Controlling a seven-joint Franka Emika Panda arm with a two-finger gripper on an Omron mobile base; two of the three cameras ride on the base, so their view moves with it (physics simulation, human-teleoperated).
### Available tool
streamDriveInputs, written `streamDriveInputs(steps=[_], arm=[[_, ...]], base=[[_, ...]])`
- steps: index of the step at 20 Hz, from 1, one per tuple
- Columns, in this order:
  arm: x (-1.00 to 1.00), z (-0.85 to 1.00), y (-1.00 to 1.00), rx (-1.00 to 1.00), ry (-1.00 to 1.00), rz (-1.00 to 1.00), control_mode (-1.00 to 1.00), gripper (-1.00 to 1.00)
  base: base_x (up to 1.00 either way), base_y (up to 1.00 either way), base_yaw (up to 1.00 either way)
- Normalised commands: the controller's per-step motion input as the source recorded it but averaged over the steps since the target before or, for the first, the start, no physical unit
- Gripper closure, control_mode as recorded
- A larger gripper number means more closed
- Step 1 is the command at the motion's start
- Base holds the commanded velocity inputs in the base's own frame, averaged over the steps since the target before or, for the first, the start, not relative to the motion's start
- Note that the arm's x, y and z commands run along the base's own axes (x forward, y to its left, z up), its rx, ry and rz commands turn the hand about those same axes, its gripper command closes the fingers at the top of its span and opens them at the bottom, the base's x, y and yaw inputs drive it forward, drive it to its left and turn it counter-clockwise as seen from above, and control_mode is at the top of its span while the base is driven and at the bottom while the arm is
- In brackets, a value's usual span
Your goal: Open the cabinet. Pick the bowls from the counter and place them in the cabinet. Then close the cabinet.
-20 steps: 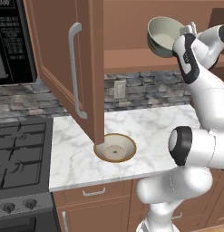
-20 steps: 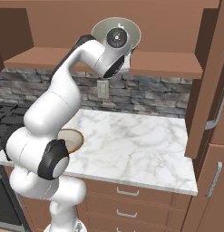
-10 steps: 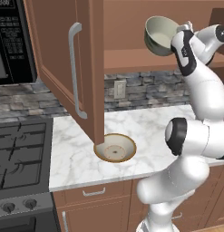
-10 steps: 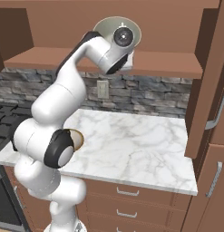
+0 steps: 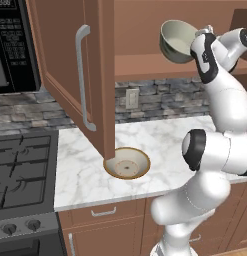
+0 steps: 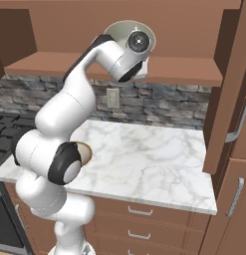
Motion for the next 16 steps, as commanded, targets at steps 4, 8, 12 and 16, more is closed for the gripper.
streamDriveInputs(steps=[4, 8, 12, 16], arm=[[-0.17, -0.39, 0.0, -0.01, -0.06, 0.0, -1.0, 1.0], [-0.04, -0.33, 0.0, -0.02, -0.15, 0.0, -1.0, 1.0], [0.0, -0.2, 0.0, 0.0, -0.19, 0.0, -1.0, 1.0], [0.0, -0.07, 0.0, 0.0, -0.19, 0.0, -1.0, 1.0]], base=[[0.0, 0.0, 0.0], [0.0, 0.0, 0.0], [0.0, 0.0, 0.0], [0.0, 0.0, 0.0]])
